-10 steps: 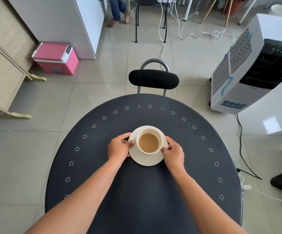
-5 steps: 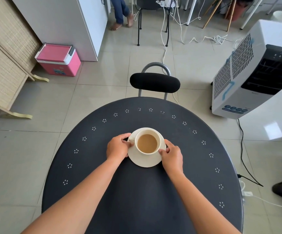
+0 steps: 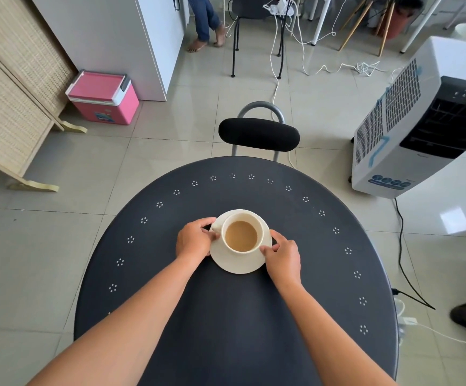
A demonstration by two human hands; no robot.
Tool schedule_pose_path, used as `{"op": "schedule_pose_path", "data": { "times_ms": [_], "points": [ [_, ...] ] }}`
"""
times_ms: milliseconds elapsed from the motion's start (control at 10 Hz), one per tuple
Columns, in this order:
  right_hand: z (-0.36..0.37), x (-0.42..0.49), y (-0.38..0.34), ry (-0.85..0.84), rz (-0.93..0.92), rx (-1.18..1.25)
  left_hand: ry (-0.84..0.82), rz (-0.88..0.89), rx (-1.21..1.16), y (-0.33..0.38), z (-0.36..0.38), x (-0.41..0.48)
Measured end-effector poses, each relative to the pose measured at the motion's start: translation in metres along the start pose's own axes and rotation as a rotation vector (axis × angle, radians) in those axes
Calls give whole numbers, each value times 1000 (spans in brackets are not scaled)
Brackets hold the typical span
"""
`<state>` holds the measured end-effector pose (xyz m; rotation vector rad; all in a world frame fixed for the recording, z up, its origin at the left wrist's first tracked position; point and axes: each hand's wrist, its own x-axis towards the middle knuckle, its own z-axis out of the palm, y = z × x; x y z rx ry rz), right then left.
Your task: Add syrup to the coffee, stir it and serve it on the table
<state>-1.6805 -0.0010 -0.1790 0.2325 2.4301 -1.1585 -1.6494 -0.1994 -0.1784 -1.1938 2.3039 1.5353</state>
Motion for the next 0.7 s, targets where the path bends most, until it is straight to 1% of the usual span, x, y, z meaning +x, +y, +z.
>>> {"op": "schedule_pose_path", "data": {
  "times_ms": [400, 600, 700],
  "points": [
    [4, -9, 10, -23, -39, -8, 1, 44, 38, -17, -3, -9],
    [-3, -12, 13, -86, -31, -35, -7, 56, 44, -16, -6, -24],
    [-17, -17, 7, -35, -37, -28, 48, 97, 99, -22, -11, -32]
  ]
}}
